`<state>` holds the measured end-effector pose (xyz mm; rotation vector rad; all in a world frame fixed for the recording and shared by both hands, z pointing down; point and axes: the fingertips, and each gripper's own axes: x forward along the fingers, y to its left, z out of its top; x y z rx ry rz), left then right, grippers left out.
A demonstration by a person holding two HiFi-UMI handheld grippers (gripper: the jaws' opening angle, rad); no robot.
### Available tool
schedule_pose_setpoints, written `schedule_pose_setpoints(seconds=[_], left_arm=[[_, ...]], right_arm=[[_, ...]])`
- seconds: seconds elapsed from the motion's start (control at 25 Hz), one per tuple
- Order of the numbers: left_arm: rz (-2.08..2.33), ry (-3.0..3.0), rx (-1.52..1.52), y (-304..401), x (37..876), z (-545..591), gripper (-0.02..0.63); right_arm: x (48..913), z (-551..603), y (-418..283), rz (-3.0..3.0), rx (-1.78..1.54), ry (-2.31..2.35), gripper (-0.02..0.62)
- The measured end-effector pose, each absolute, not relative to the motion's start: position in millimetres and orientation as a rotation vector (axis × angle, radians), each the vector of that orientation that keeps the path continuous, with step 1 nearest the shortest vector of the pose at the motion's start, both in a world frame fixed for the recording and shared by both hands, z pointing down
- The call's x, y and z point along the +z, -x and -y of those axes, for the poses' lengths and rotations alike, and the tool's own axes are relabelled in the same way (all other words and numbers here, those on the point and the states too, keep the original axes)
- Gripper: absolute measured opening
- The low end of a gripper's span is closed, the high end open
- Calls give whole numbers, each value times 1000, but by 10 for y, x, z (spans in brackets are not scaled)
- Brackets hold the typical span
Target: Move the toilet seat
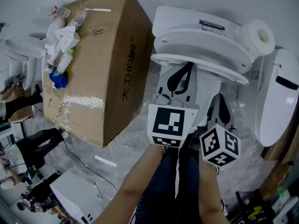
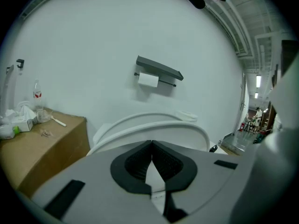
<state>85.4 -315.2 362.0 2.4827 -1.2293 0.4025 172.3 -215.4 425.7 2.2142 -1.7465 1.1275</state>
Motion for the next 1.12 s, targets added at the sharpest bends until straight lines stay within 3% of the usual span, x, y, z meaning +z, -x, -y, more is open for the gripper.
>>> schedule_pose_setpoints(seconds=[1.12], left_arm=[[1278, -2498, 409, -1019, 3662, 3546, 15]], right_arm=[[4179, 2383, -1781, 1817, 1126, -2195, 17]])
